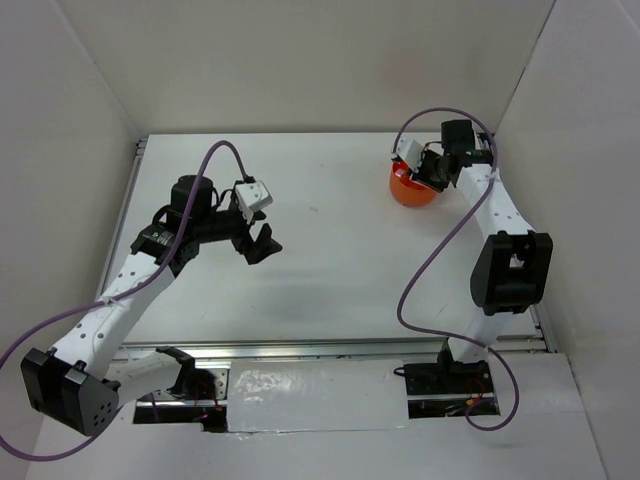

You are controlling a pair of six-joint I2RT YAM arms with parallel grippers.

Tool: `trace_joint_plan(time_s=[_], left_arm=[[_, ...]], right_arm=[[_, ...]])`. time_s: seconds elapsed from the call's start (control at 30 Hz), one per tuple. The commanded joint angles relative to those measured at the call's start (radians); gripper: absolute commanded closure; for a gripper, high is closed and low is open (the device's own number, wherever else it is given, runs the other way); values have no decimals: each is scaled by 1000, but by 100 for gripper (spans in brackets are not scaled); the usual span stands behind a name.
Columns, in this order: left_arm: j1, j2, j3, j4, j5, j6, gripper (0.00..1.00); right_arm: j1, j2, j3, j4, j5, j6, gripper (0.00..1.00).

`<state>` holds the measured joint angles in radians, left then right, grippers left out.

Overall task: Sort the stationery into containers
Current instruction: Place the stapler in the storage box.

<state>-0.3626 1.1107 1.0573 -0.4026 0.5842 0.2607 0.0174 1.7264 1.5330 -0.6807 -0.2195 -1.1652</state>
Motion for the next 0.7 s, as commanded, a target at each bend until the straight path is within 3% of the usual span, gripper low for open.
trace_joint_plan(time_s=[0.0, 0.67], left_arm=[[14, -8, -6, 48, 46, -31, 1], [33, 5, -13, 51, 66, -15, 1]], right_arm=[[16, 44, 78, 52, 14, -39, 98], [61, 144, 118, 81, 84, -47, 92]])
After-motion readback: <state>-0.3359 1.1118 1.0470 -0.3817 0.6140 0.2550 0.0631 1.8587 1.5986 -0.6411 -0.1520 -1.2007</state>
